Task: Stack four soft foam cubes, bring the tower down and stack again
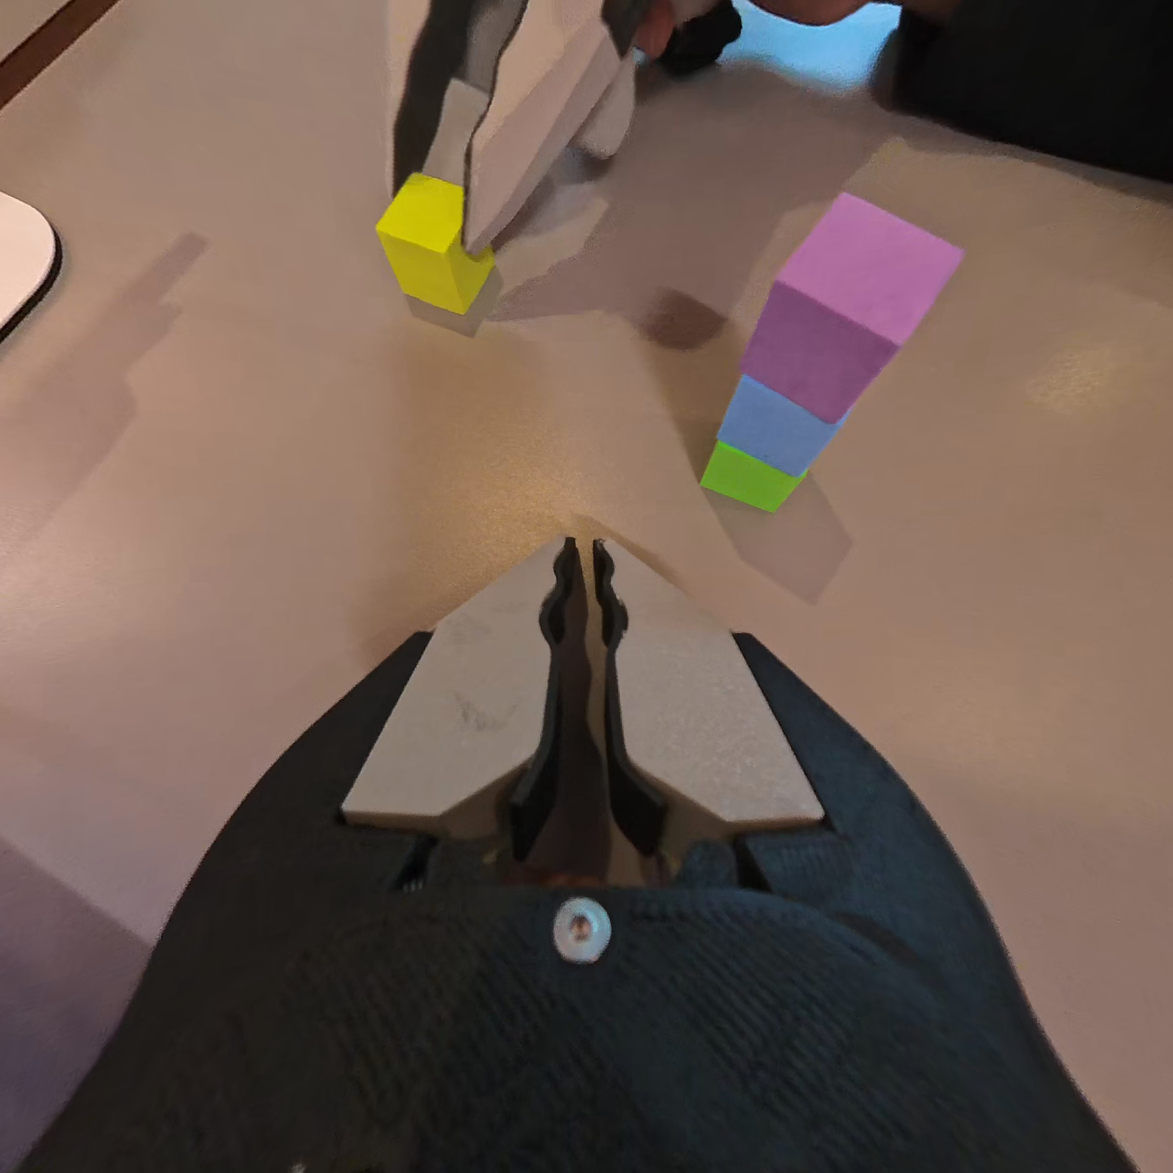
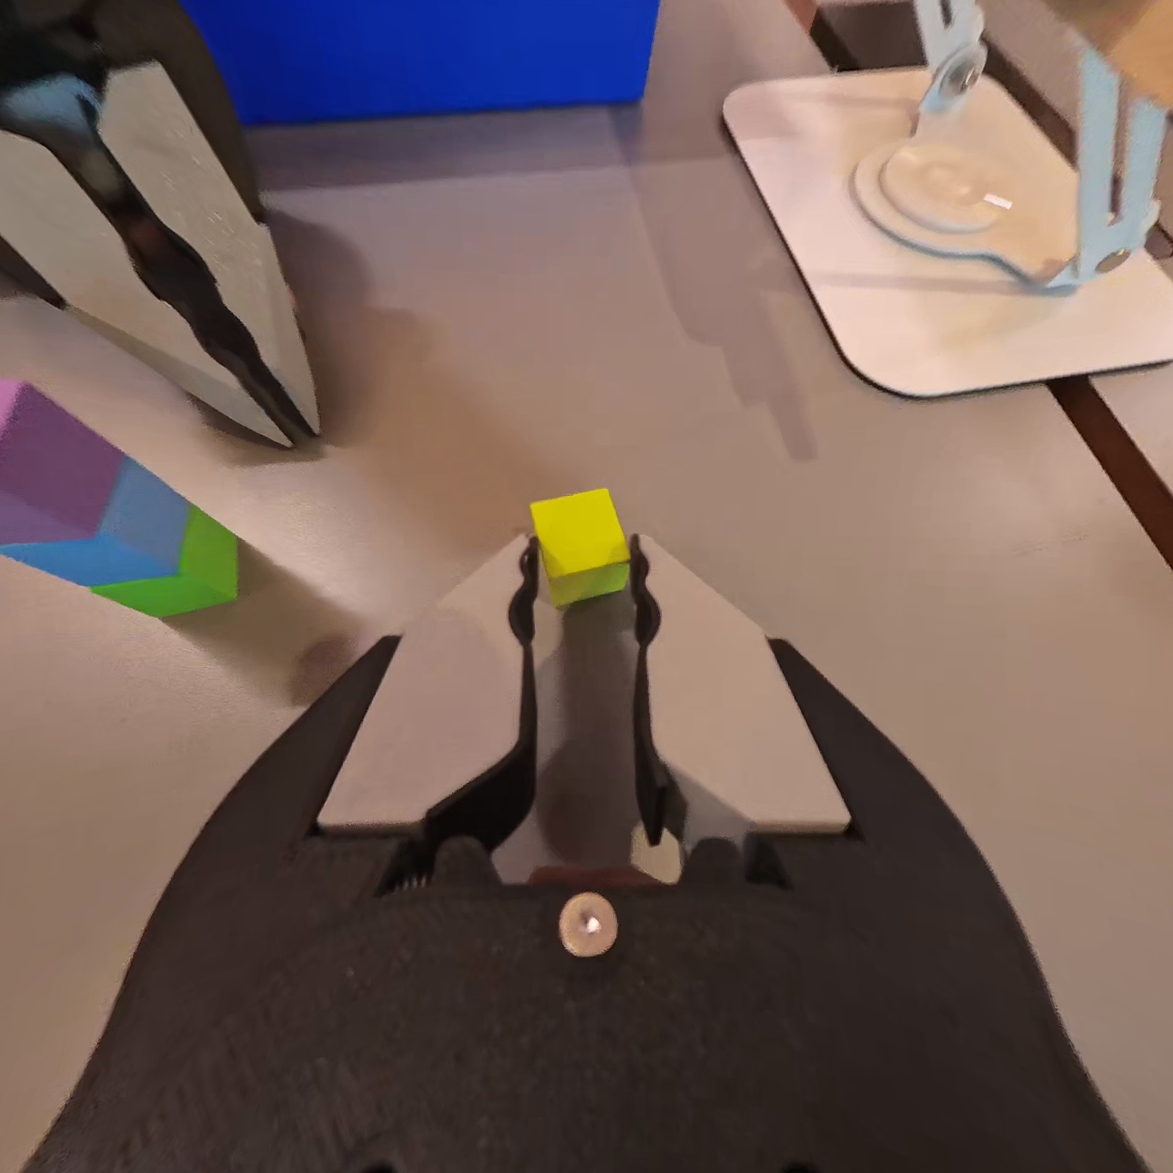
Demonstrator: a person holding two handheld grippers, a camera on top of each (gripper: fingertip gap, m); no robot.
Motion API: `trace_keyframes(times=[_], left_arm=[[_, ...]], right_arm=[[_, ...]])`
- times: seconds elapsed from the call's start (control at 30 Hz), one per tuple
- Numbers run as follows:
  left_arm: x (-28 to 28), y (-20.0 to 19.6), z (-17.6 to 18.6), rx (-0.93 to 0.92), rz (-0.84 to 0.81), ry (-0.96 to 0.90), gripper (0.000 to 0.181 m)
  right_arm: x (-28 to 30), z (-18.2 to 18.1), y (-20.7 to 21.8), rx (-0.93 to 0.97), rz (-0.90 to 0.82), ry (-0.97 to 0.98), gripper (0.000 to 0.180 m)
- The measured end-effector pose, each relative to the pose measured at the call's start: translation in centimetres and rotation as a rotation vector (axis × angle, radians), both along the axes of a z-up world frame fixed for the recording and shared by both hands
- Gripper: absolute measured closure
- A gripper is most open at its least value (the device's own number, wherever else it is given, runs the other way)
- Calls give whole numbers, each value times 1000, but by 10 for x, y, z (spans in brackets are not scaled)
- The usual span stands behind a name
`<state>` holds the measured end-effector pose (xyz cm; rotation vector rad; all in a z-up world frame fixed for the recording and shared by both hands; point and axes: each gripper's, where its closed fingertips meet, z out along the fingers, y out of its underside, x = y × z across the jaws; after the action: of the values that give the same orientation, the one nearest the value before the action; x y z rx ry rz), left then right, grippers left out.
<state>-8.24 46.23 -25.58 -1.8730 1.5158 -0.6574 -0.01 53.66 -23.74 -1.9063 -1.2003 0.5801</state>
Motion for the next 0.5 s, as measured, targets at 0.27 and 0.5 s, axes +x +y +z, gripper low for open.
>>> trace_keyframes(times=[0.27,0.5], left_arm=[[0,0,0,9,0,2,177],[0,0,0,4,-1,1,177]], right_arm=[[-18,46,-34,-17,123,163,155],[-37,81,-66,-19,85,87,155]])
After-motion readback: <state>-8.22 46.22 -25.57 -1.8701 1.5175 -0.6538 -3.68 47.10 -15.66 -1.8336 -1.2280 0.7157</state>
